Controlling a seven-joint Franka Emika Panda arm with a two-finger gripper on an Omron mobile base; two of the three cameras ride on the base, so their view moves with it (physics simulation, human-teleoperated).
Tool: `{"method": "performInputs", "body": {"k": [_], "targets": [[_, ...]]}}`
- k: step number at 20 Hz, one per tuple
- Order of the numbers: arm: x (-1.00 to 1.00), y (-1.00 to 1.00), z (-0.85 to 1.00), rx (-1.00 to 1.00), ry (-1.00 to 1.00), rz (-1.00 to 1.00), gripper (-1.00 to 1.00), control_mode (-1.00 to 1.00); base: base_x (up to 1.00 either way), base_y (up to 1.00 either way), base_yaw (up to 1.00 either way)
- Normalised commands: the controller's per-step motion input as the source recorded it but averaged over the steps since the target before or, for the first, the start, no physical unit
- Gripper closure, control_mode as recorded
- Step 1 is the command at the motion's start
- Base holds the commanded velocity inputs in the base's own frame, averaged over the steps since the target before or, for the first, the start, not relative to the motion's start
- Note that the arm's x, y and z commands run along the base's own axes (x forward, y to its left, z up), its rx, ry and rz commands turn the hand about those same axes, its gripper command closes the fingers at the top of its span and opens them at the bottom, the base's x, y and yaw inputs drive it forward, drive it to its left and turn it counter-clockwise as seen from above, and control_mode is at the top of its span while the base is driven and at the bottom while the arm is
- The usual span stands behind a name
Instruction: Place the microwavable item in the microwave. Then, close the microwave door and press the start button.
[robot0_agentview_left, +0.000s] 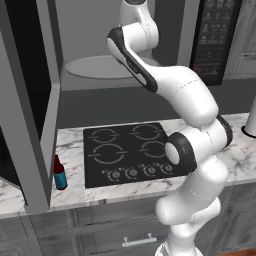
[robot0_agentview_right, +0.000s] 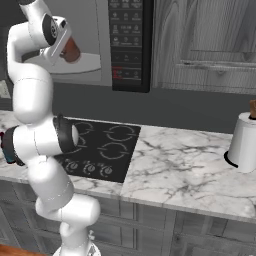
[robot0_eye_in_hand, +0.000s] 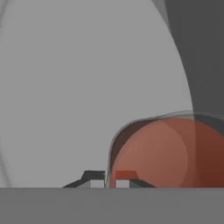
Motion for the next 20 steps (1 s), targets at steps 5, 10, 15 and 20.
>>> {"method": "performInputs", "body": {"k": [5, 10, 15, 20], "targets": [[0.00, 0.26, -0.31, 0.00, 0.00, 0.05, 1.00, -1.00, 0.00, 0.00, 0.00], [0.00, 0.07, -0.08, 0.00, -0.08, 0.02, -1.00, -1.00, 0.00, 0.00, 0.00], [0.00, -0.08, 0.06, 0.00, -0.30, 0.01, -1.00, -1.00, 0.00, 0.00, 0.00], [0.00, -0.26, 0.07, 0.00, -0.32, 0.01, -1.00, -1.00, 0.00, 0.00, 0.00]]}}
